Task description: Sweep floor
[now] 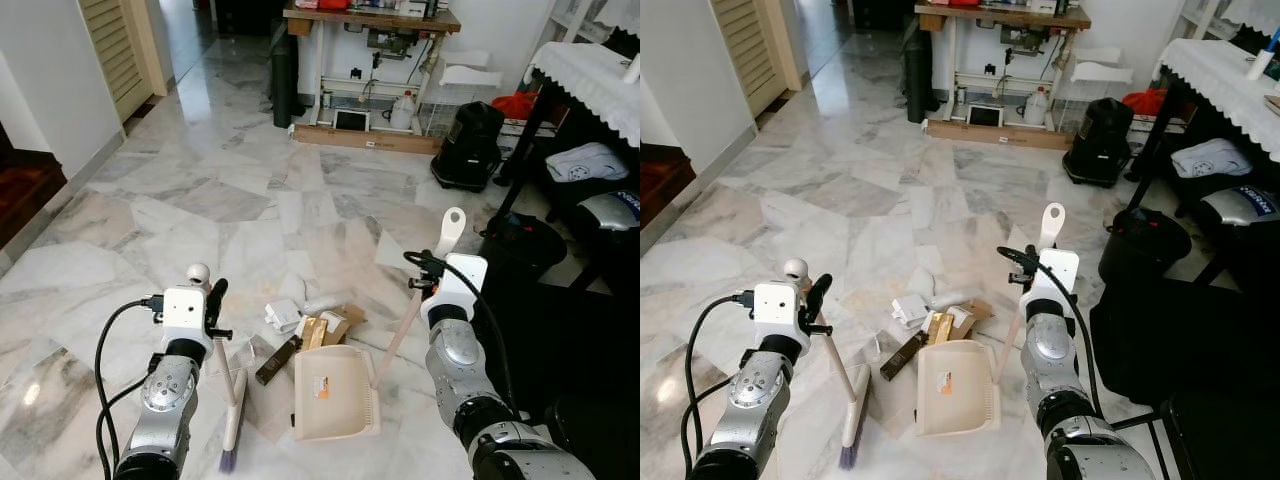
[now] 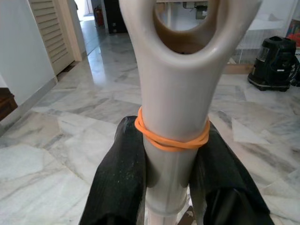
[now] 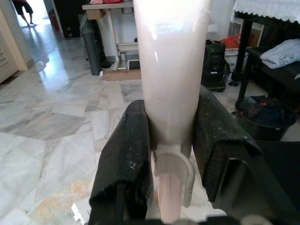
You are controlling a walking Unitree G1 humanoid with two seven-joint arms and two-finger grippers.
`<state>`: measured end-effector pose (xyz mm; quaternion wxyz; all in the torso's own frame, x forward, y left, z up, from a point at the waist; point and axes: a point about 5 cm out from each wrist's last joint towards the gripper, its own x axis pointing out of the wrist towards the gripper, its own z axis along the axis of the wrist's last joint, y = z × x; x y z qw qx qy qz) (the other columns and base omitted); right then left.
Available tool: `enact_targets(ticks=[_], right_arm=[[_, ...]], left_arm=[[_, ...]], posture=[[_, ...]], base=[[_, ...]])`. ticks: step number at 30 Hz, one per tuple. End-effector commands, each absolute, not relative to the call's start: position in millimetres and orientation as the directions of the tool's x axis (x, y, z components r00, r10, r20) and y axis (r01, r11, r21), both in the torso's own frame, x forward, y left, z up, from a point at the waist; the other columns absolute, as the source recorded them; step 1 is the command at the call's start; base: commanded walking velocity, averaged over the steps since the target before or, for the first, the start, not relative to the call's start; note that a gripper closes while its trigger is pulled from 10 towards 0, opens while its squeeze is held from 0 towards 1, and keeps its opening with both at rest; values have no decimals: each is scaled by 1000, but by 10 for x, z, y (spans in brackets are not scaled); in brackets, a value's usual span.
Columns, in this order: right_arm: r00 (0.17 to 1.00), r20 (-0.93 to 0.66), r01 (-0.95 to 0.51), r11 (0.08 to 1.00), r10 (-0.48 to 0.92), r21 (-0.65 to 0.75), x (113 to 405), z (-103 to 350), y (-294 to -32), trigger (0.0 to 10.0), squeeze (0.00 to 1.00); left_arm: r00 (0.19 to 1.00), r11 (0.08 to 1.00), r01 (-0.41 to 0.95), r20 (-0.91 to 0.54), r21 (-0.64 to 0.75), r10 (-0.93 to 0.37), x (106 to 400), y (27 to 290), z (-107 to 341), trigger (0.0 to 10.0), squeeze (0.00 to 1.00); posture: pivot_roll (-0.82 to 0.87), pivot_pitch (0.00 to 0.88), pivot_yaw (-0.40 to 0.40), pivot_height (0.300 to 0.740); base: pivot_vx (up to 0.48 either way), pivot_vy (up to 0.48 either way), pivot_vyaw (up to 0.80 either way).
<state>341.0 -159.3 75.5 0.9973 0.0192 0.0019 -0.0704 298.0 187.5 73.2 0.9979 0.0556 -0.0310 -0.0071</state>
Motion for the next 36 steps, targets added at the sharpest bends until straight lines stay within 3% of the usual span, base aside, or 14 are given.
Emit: enact_targets(ticks=[1, 11, 26, 36], right_arm=[[989, 44, 137, 990, -139, 33, 3461, 868, -1606, 10000, 0], [989, 40, 140, 990, -142, 29, 3465, 867, -1606, 10000, 0], [987, 37, 155, 988, -156, 20, 3460, 860, -1647, 10000, 0], [986, 38, 161, 987, -161, 17, 3461, 863, -1660, 10000, 0]], left_arm=[[994, 991, 20, 107, 135, -34, 3010, 1848, 825, 10000, 0], [994, 990, 20, 104, 136, -35, 3008, 1845, 817, 10000, 0], [995, 990, 20, 99, 142, -34, 3009, 1847, 813, 10000, 0], [995, 990, 18, 99, 137, -31, 3011, 1847, 812, 10000, 0]], posture=[[63, 0, -56, 740], [66, 0, -55, 740], [64, 0, -56, 740], [65, 0, -57, 740]], base=[[0, -292, 0], [0, -281, 0], [0, 0, 0], [0, -182, 0]])
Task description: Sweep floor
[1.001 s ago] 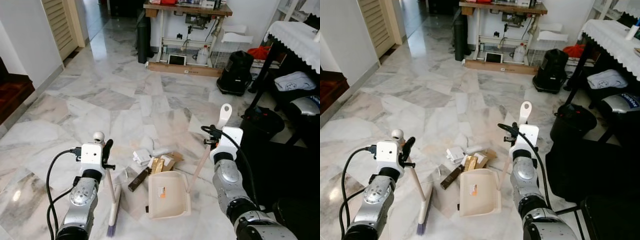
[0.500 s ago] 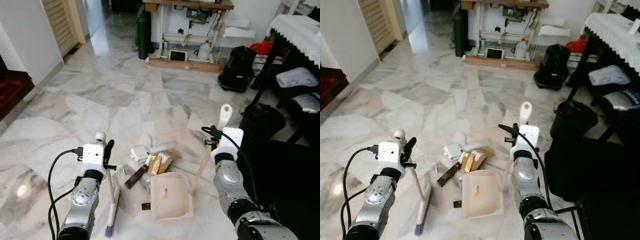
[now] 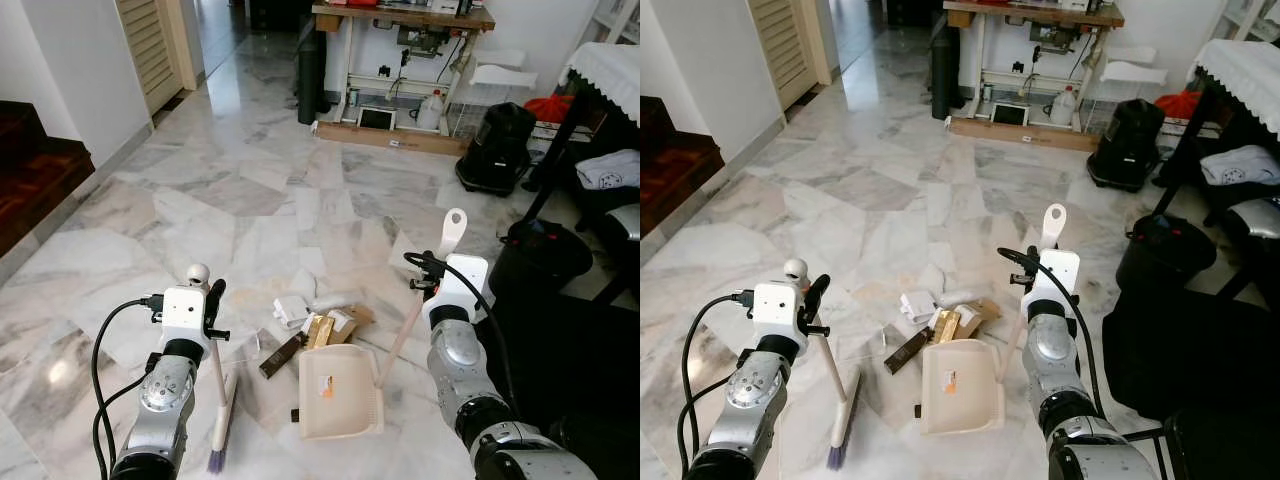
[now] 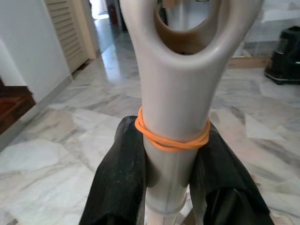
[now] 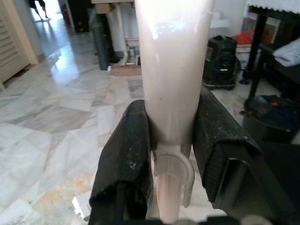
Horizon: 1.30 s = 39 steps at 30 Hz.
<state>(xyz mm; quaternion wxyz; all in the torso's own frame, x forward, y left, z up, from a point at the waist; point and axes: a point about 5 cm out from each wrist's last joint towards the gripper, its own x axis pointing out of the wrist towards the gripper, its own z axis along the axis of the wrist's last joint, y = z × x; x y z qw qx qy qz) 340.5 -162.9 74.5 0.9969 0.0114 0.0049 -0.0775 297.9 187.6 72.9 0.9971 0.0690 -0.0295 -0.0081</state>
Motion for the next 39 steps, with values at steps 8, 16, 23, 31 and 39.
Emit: enact_targets(ticks=[8, 16, 23, 31, 39], right_arm=[[986, 38, 163, 986, -164, 16, 3459, 862, -1666, 10000, 0], [986, 36, 165, 986, -165, 13, 3459, 860, -1673, 10000, 0], [985, 36, 165, 986, -166, 14, 3460, 861, -1672, 10000, 0], [984, 39, 172, 985, -172, 14, 3460, 865, -1680, 10000, 0], [980, -5, 197, 980, -197, -13, 3429, 784, -1724, 10000, 0]], left_arm=[[995, 990, 19, 95, 139, -33, 3010, 1846, 809, 10000, 0], [995, 989, 18, 91, 148, -31, 3013, 1841, 803, 10000, 0], [995, 990, 14, 95, 139, -28, 3015, 1848, 808, 10000, 0], [995, 990, 15, 96, 139, -29, 3015, 1850, 810, 10000, 0], [995, 990, 21, 95, 139, -34, 3010, 1850, 808, 10000, 0]], posture=[[64, 2, -57, 740], [64, 3, -58, 740], [66, 2, -59, 740], [67, 2, -58, 740], [69, 2, -58, 740]], base=[[0, 0, 0], [0, -318, 0], [0, -176, 0], [0, 0, 0], [0, 0, 0]])
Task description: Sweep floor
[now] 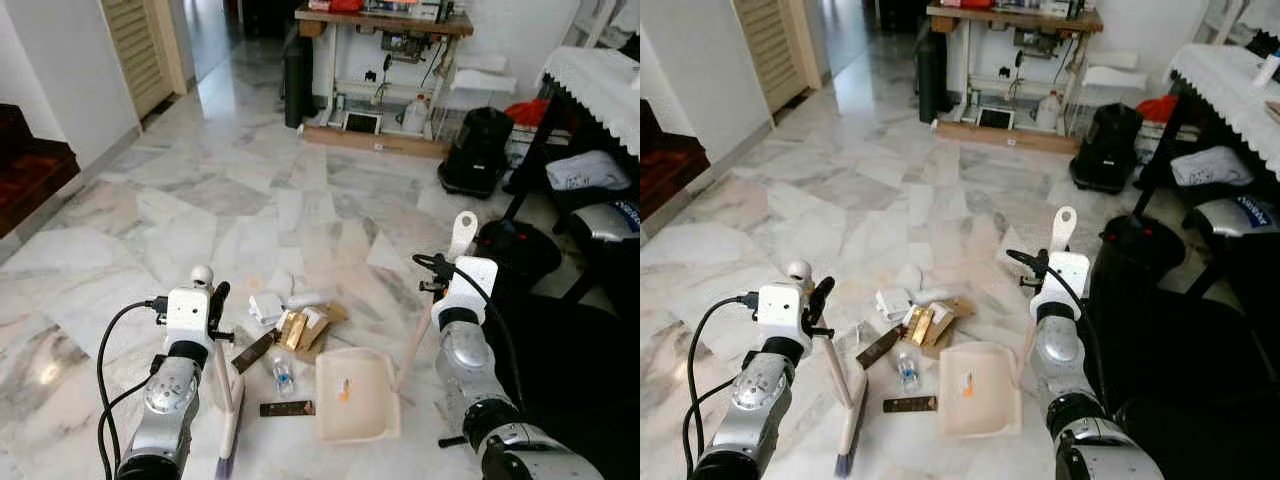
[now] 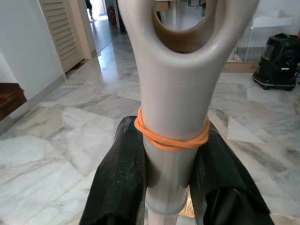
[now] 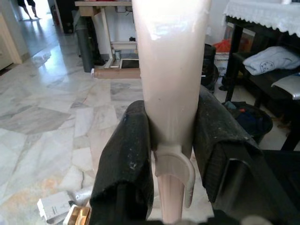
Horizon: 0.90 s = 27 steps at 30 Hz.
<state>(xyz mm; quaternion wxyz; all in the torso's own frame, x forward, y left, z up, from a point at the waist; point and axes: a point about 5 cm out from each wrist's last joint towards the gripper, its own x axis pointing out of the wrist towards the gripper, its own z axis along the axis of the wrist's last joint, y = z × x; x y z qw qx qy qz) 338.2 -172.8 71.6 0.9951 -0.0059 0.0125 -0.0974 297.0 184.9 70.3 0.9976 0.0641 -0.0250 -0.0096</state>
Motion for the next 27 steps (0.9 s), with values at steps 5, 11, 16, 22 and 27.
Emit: enact_targets(ticks=[5, 11, 16, 22, 27], right_arm=[[978, -36, 202, 979, -204, -38, 3403, 723, -1743, 10000, 0], [969, -83, 225, 971, -231, -80, 3360, 633, -1775, 10000, 0], [959, -108, 252, 961, -264, -113, 3333, 584, -1813, 10000, 0], [951, -141, 257, 957, -275, -137, 3302, 520, -1814, 10000, 0], [948, -167, 248, 957, -272, -150, 3281, 471, -1777, 10000, 0]], left_arm=[[995, 989, 34, 90, 145, -48, 3011, 1853, 808, 10000, 0], [995, 987, 55, 79, 148, -67, 3014, 1874, 805, 10000, 0], [994, 986, 78, 68, 145, -89, 2998, 1854, 791, 10000, 0], [993, 985, 97, 58, 144, -106, 2955, 1829, 761, 10000, 0], [992, 984, 106, 49, 141, -114, 2914, 1816, 737, 10000, 0]], posture=[[69, 1, -58, 740], [71, 0, -56, 740], [73, 0, -53, 740], [77, 7, -52, 740], [78, 20, -50, 740]], base=[[0, 0, 0], [0, 0, 0], [0, 0, 0], [0, 0, 0], [0, 0, 0]])
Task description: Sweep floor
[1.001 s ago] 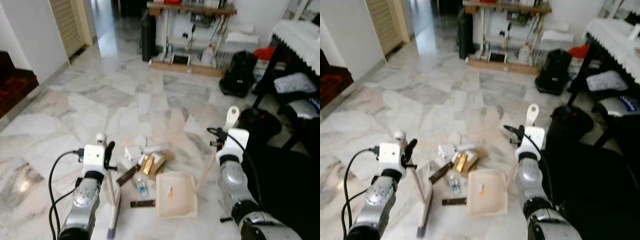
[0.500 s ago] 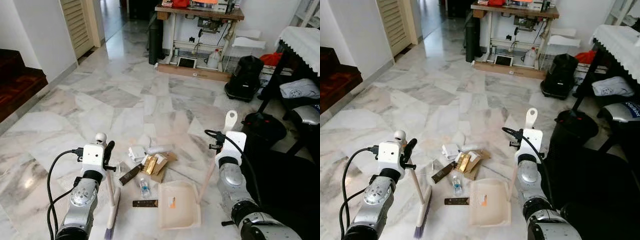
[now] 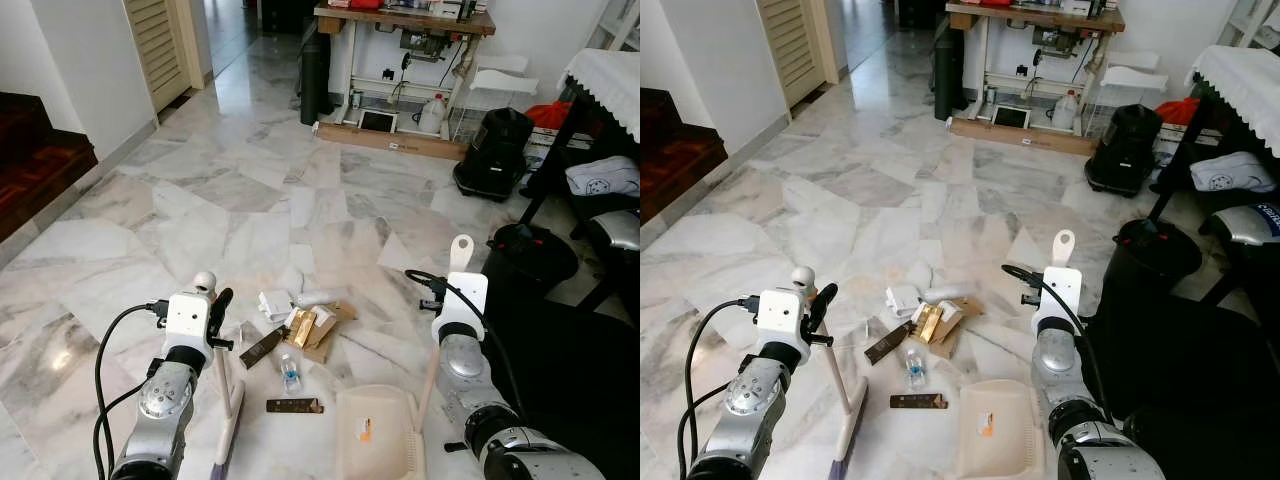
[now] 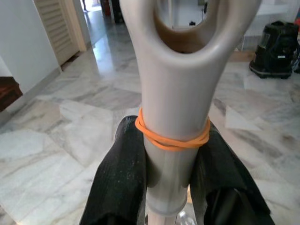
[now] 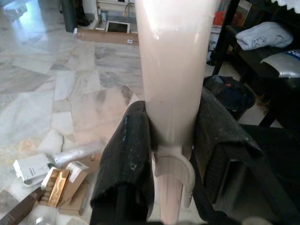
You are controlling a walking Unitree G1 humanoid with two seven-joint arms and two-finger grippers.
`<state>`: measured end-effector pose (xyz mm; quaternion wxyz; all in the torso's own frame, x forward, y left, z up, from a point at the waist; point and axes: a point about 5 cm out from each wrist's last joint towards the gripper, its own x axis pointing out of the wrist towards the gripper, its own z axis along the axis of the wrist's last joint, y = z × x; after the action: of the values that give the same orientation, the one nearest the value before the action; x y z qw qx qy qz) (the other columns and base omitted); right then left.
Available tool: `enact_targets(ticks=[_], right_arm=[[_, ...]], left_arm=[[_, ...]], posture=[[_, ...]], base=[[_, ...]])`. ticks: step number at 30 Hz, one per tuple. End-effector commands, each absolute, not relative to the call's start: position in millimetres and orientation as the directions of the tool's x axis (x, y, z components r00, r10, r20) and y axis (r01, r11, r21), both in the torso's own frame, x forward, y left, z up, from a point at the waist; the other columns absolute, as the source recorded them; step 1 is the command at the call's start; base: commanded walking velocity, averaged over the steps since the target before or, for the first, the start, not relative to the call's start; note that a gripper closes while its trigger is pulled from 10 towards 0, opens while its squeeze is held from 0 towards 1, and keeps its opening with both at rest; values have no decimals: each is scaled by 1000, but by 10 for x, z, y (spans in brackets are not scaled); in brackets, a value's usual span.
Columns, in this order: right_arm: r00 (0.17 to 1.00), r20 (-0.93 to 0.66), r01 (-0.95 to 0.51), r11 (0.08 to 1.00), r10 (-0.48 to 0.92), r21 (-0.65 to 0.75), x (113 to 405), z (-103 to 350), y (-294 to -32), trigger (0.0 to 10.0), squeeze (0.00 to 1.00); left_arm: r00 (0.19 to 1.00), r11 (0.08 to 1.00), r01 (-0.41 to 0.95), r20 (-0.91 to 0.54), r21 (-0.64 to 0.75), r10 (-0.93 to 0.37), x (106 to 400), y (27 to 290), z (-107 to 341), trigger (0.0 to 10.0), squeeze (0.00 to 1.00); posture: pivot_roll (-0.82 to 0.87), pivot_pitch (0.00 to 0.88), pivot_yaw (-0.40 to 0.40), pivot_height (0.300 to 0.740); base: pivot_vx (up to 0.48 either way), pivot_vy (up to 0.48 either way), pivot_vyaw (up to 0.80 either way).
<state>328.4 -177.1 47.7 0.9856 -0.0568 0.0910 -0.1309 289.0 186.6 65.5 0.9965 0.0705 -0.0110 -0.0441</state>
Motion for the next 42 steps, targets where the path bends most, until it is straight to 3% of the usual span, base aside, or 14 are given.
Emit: enact_targets(ticks=[1, 22, 42], right_arm=[[945, -176, 250, 956, -275, -153, 3275, 458, -1775, 10000, 0], [938, -158, 292, 950, -308, -114, 3284, 491, -1823, 10000, 0], [909, -366, 161, 979, -198, -128, 3097, 143, -1617, 10000, 0]], left_arm=[[992, 984, 108, 47, 141, -116, 2907, 1812, 733, 10000, 0], [993, 983, 111, 24, 147, -115, 2722, 1860, 717, 10000, 0], [992, 981, 121, 7, 154, -124, 2718, 1861, 784, 10000, 0]], posture=[[79, 24, -51, 740], [103, 132, -47, 740], [110, 141, -41, 740]], base=[[0, 0, 0], [0, 0, 0], [0, 0, 0]])
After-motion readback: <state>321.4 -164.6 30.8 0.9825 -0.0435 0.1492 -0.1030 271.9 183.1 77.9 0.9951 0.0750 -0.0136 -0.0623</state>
